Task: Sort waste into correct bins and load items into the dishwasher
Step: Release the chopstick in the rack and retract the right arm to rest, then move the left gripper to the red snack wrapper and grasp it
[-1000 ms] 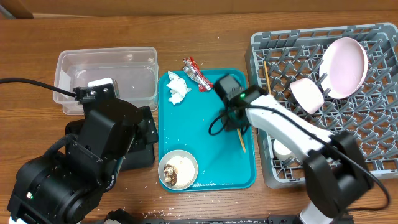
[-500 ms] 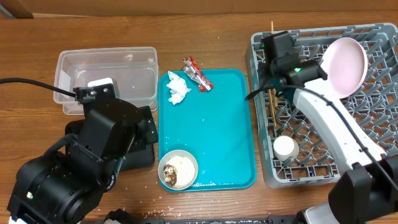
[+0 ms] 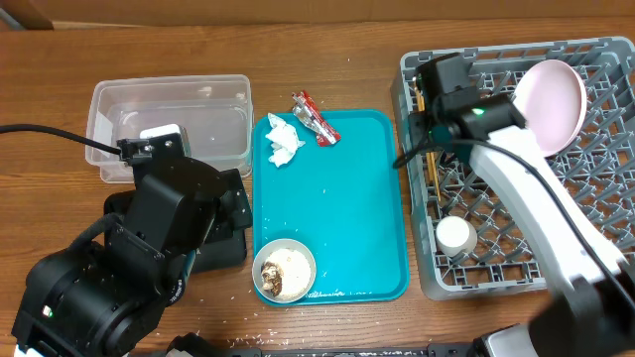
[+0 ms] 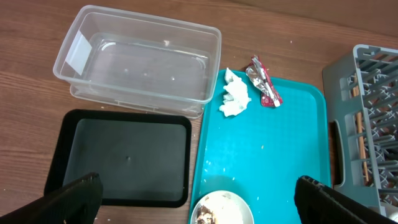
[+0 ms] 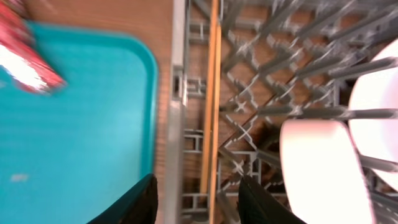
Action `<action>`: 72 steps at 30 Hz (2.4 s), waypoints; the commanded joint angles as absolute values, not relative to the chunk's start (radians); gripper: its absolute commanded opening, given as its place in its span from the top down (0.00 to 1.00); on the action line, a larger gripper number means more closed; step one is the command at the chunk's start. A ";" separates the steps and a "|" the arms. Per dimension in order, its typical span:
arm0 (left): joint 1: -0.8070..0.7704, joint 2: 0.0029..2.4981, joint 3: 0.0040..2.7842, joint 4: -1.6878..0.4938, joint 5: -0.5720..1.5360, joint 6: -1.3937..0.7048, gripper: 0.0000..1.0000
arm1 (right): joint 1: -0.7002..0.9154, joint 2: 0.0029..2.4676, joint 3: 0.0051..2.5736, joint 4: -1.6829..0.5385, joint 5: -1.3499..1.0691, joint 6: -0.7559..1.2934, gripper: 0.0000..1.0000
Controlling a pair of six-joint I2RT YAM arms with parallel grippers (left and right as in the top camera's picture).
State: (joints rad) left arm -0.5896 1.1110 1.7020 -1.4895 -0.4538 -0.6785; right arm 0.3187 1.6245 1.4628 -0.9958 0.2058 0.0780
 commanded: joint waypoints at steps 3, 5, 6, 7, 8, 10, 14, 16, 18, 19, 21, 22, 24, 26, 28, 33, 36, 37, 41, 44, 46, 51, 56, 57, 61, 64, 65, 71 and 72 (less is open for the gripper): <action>-0.593 1.113 1.703 -1.488 -0.474 -0.688 0.00 | 0.392 1.329 1.554 -1.018 0.056 0.113 0.51; -0.593 1.113 1.703 -1.488 -0.474 -0.688 0.00 | 0.426 1.243 1.554 -1.016 -0.027 0.113 0.00; -0.593 1.113 1.703 -1.488 -0.474 -0.688 0.00 | 0.438 1.213 1.554 -1.016 -0.067 0.113 0.00; -0.593 1.113 1.703 -1.488 -0.474 -0.688 0.00 | 0.448 1.186 1.554 -1.016 -0.114 0.113 0.00; -0.593 1.113 1.703 -1.488 -0.474 -0.688 0.00 | 0.459 1.155 1.554 -1.017 -0.165 0.113 0.00; -0.593 1.113 1.703 -1.488 -0.474 -0.688 0.00 | 0.469 1.105 1.554 -1.017 -0.212 0.113 0.00; -0.593 1.113 1.703 -1.488 -0.474 -0.688 0.00 | 0.469 1.042 1.554 -1.073 -0.186 0.097 0.00; -0.593 1.113 1.703 -1.488 -0.474 -0.688 0.00 | 0.469 1.019 1.554 -1.122 -0.150 0.098 0.00; -0.593 1.113 1.703 -1.488 -0.474 -0.688 0.00 | 0.469 0.996 1.554 -1.169 -0.097 0.098 0.00; -0.593 1.113 1.703 -1.488 -0.474 -0.688 0.00 | 0.469 0.971 1.554 -1.213 -0.049 0.098 0.00; -0.593 1.113 1.703 -1.488 -0.474 -0.688 0.00 | 0.469 0.947 1.554 -1.262 -0.010 0.098 0.00; -0.593 1.113 1.703 -1.488 -0.474 -0.688 0.00 | 0.469 0.937 1.554 -1.283 0.003 0.100 0.00; -0.593 1.113 1.703 -1.488 -0.474 -0.688 0.00 | 0.469 0.913 1.554 -1.297 0.019 0.103 0.00; -0.593 1.113 1.703 -1.488 -0.474 -0.688 0.00 | 0.469 0.902 1.554 -1.296 0.037 0.101 0.00; -0.593 1.113 1.703 -1.488 -0.474 -0.688 0.00 | 0.459 0.886 1.552 -1.287 0.074 0.101 0.00; -0.593 1.113 1.703 -1.488 -0.474 -0.688 0.00 | 0.317 0.793 1.454 -1.165 0.112 0.097 0.00; -0.593 1.113 1.703 -1.488 -0.474 -0.688 0.00 | 0.233 0.719 1.319 -1.059 0.111 0.097 0.00; -0.593 1.113 1.703 -1.488 -0.474 -0.688 0.00 | 0.202 0.675 1.232 -1.003 0.112 0.097 0.00; -0.593 1.113 1.703 -1.488 -0.474 -0.688 0.00 | 0.151 0.542 0.973 -0.845 0.112 0.097 0.00; -0.593 1.113 1.703 -1.488 -0.474 -0.688 0.00 | 0.142 0.423 0.746 -0.672 0.112 0.098 0.00; -0.593 1.113 1.703 -1.488 -0.474 -0.688 0.00 | 0.142 0.349 0.623 -0.602 0.111 0.099 0.00; -0.593 1.113 1.703 -1.488 -0.474 -0.688 0.00 | 0.142 0.180 0.387 -0.526 0.112 0.099 0.00; -0.593 1.113 1.703 -1.488 -0.474 -0.688 0.00 | 0.142 0.076 0.258 -0.470 0.112 0.098 0.00; -0.593 1.113 1.703 -1.488 -0.474 -0.688 0.00 | 0.142 0.048 0.227 -0.450 0.112 0.098 0.00; -0.593 1.113 1.703 -1.488 -0.474 -0.688 0.00 | 0.142 0.003 0.146 -0.356 0.112 0.099 0.00; -0.593 1.113 1.703 -1.488 -0.474 -0.688 0.00 | 0.142 0.003 0.091 -0.271 0.112 0.098 0.00; -0.593 1.113 1.703 -1.488 -0.474 -0.688 0.00 | 0.142 0.002 0.062 -0.194 0.112 0.098 0.00; -0.593 1.113 1.703 -1.488 -0.474 -0.688 0.00 | 0.146 0.002 0.007 -0.068 0.100 0.098 0.00; -0.593 1.113 1.703 -1.488 -0.474 -0.688 0.00 | 0.146 0.002 0.007 -0.068 0.100 0.098 0.00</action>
State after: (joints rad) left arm -0.5896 1.1110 1.7012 -1.4899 -0.4541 -0.6785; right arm 0.1501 0.0128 0.0216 -0.0803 0.1043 0.1032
